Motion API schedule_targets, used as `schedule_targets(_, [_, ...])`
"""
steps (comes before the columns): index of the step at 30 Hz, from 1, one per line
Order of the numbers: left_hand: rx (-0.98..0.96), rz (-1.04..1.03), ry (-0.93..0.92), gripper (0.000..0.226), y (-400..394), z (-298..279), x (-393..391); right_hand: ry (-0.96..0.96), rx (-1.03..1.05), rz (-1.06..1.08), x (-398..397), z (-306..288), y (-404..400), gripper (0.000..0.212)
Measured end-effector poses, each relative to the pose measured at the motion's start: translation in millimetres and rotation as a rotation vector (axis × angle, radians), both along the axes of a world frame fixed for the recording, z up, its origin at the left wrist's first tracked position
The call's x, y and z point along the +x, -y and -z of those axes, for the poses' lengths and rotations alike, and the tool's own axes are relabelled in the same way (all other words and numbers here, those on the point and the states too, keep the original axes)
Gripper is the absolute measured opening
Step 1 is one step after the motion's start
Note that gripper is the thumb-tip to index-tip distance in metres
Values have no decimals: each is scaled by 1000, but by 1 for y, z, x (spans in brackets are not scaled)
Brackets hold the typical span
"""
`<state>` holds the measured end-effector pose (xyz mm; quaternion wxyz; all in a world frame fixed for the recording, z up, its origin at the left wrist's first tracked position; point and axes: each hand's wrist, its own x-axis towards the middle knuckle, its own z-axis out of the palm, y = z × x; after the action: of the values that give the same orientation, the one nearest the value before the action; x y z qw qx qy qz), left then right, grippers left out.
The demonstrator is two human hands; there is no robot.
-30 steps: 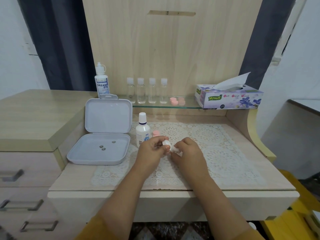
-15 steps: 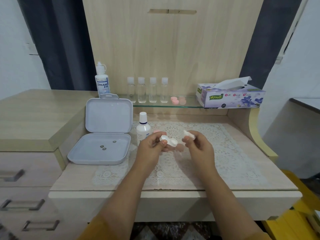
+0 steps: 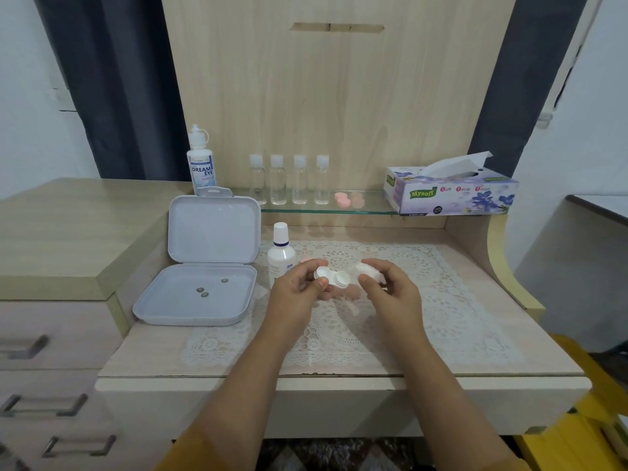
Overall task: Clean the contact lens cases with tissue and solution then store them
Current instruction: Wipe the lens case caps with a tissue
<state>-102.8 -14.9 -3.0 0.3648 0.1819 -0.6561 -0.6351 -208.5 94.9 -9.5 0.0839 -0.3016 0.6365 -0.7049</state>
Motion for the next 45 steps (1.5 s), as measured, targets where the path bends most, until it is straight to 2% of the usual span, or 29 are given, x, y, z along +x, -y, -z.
schedule_targets(2, [6,6,-6,26,0,0,0,-20,31,-13,3,1,1,23])
schedule_targets(7, [32,23,-22,25,-1,0,-1,-370,221,31,7,3,7,22])
schedule_targets(10, [14,21,0,26,0,2,-2,-533,265,52,7,5,8,26])
schedule_targets(12, [-1,28,21,27,1,3,-2,-577,268,94,6,6,8,24])
schedule_targets(17, [-63,56,73,32,1,4,-4,-243,264,142,5,2,6,6])
schedule_targets(20, [-73,71,90,32,-1,5,-3,-99,239,141,5,-1,4,6])
schedule_targets(22, [-62,51,83,27,0,5,-4,-137,256,114,4,-1,4,8])
schedule_targets(24, [-42,2,67,23,1,4,-5,-257,309,66,5,1,5,11])
schedule_targets(27, [11,-48,14,21,1,2,-4,-449,376,17,5,6,8,28])
schedule_targets(30, [2,-39,8,22,2,2,-3,-511,396,61,3,7,10,26])
schedule_targets(33, [-7,-14,6,22,2,4,-2,-466,388,89,3,7,8,19])
schedule_targets(36, [-60,16,21,25,2,3,-1,-252,314,70,5,3,5,6])
schedule_targets(39, [-91,51,38,26,1,3,-1,-80,268,53,5,-2,2,13])
schedule_targets(42, [-102,34,57,26,2,3,-2,-84,292,50,5,-2,3,18])
schedule_targets(45, [-56,-21,42,27,2,3,-4,-181,299,38,7,-2,4,3])
